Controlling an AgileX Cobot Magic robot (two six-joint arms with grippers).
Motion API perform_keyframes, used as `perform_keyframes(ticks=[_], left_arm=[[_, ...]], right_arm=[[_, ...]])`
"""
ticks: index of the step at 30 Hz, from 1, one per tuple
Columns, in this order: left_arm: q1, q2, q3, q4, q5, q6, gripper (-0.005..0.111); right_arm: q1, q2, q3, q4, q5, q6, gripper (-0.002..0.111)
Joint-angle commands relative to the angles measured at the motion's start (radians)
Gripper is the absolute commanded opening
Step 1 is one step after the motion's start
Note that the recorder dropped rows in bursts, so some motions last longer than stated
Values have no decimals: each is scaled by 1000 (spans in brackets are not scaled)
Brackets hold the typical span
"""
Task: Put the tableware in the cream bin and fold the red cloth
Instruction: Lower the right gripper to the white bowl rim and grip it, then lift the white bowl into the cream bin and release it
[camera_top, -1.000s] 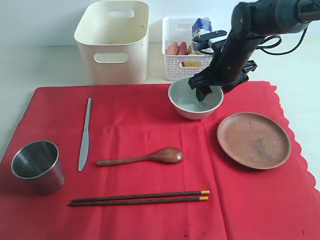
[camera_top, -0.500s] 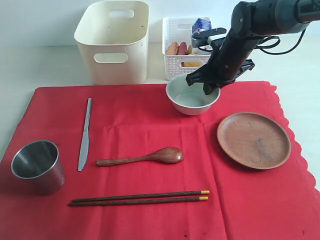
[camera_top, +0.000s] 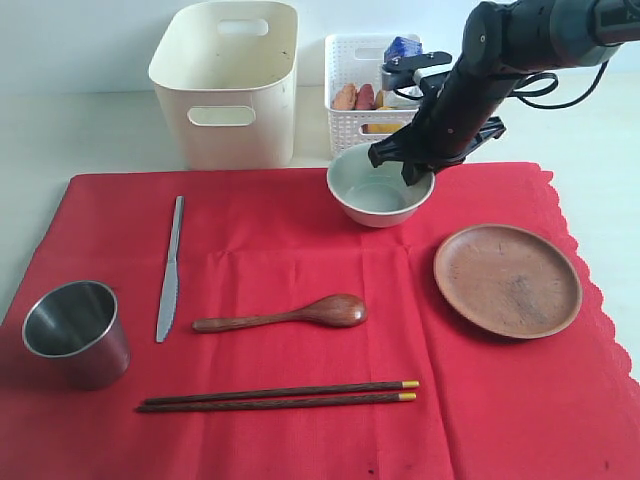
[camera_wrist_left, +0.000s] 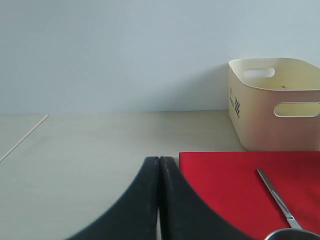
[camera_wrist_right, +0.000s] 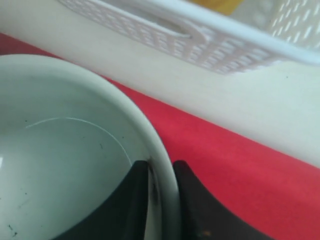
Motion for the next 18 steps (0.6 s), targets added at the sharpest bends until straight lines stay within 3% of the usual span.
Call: perform_keyframes(ticks=[1,15,18], left_arm=[[2,-6,1,2,-3,0,0],[2,-6,1,2,-3,0,0],[2,-6,1,2,-3,0,0]], right_arm=[[-3,-3,-5,34,-9,-52,17],[-3,-3,-41,57,76,-143,17],[-3,-3,-85,57,138,-143,13]])
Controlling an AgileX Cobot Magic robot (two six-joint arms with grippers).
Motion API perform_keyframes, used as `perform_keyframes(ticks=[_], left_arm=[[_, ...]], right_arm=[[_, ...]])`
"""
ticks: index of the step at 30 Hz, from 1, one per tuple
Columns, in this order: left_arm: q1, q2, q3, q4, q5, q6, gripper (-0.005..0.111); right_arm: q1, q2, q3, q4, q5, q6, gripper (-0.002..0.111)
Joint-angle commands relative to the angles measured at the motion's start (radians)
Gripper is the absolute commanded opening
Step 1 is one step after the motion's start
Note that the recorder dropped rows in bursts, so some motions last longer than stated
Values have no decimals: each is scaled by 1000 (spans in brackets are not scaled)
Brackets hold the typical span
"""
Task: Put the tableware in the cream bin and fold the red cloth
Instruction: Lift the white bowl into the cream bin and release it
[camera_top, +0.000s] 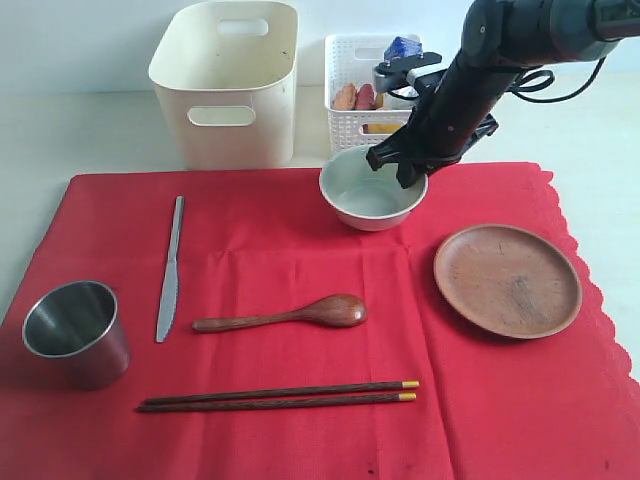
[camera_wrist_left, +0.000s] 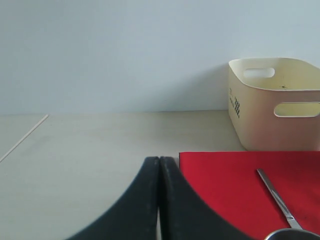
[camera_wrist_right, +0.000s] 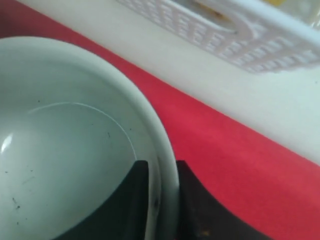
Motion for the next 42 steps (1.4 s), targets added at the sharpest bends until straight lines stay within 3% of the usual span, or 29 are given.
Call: perform_keyframes(ticks=[1,3,11,20,27,34,39,42], left_arm=[[2,-6,1,2,-3,0,0],[2,-6,1,2,-3,0,0],[2,-6,1,2,-3,0,0],[2,-6,1,2,-3,0,0],[2,-6,1,2,-3,0,0],[2,-6,1,2,-3,0,0],[2,-6,1,2,-3,0,0],[2,-6,1,2,-3,0,0]], right_arm=[[-3,-3,-67,4,85,-16,9],[-3,-3,-102,37,141,-39,0],[-3,-3,-182,341,314,-280,0],[-3,-3,-231,529,414,-303,0],[-3,-3,-231,813,399,-314,0],[-3,-3,-231,1175,166,-479,0],[-3,-3,-231,1223,-128,-486,0],[6,6,-231,1234,-214,-485,0]])
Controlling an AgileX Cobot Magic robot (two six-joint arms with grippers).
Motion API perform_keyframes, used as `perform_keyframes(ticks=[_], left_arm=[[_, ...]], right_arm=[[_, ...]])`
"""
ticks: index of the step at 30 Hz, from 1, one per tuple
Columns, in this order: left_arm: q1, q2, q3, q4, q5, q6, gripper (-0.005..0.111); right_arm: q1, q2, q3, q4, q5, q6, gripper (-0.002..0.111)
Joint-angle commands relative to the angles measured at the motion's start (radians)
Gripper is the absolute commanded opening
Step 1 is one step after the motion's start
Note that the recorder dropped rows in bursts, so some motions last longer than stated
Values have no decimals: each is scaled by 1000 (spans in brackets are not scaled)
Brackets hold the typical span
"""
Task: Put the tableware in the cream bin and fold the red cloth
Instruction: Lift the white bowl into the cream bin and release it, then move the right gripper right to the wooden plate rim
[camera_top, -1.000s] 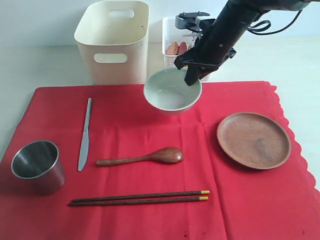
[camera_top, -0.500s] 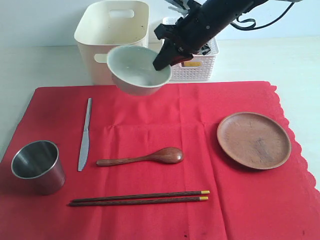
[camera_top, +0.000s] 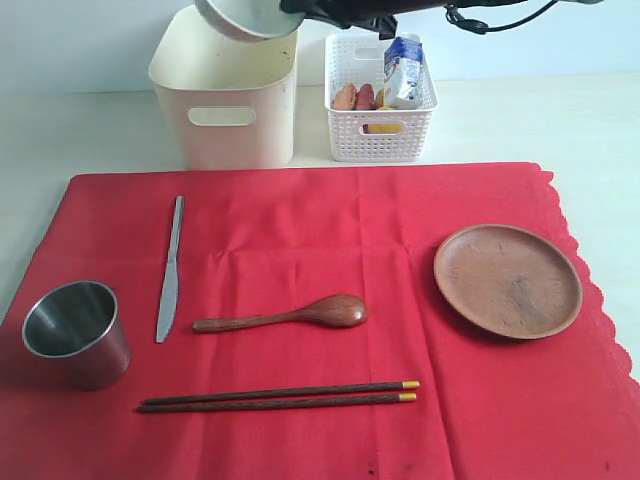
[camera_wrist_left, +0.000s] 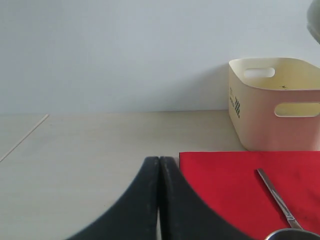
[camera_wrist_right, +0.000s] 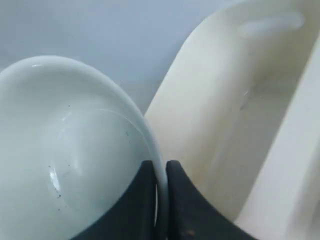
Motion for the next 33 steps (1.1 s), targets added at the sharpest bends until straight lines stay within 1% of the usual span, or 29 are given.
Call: perform_keyframes(ticks=[1,3,6,11,17,20,27,30,33], left_arm=[[2,-6,1,2,-3,0,0],[2,-6,1,2,-3,0,0],[2,-6,1,2,-3,0,0],[2,-6,1,2,-3,0,0],[2,-6,1,2,-3,0,0],[2,-6,1,2,-3,0,0],[2,-6,1,2,-3,0,0],[2,-6,1,2,-3,0,0],[2,-6,1,2,-3,0,0]], right_arm=[[12,11,-10,58,-138,-15,0],[30,23,-12,81,-148,-22,0],[55,45,-20,89,-217,-101,0],[83,86,-47,100,-236,-103,0],[100,92,-49,98,-357,-103,2],[101,92,-49,96,-361,-103,11],[119,101,-49,86,-390,-121,39],[119,101,-49,86,-405,-121,49],[119,101,-49,65,-405,-121,55]])
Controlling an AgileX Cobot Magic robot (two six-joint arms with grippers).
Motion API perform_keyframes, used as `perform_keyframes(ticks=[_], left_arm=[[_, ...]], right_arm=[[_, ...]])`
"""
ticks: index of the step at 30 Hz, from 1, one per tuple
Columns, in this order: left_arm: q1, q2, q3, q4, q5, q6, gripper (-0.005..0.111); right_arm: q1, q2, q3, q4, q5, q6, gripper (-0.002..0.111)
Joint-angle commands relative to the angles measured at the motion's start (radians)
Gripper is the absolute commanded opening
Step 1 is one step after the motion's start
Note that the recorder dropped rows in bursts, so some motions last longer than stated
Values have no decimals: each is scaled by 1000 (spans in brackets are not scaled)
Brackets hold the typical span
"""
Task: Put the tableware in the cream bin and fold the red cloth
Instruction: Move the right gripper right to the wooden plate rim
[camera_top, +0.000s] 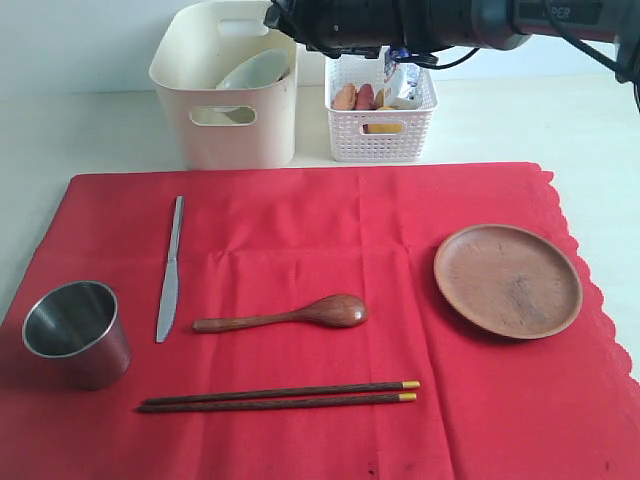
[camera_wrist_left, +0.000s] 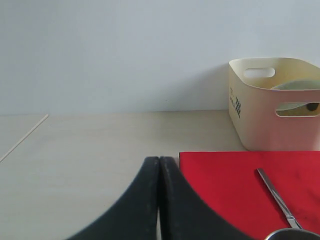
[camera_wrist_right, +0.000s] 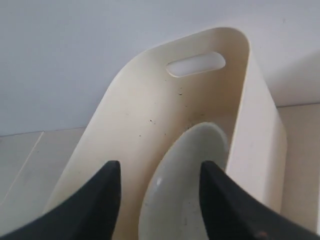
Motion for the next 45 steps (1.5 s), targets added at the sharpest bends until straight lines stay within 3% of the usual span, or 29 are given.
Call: perform_keyframes(ticks=[1,13,20,35,45], left_arm=[[2,-6,1,2,-3,0,0],[2,-6,1,2,-3,0,0],[2,-6,1,2,-3,0,0],[2,-6,1,2,-3,0,0],[2,-6,1,2,-3,0,0]], right_arm=[[0,-1,-10,-39,-13,-16,57],[-9,-128,-10,-542,147,14,59],[-9,-226,-10,-870,306,184,54],[-9,-310,-7,-1090,761,219,52],[-16,-297,120,-1536,860,470,52]])
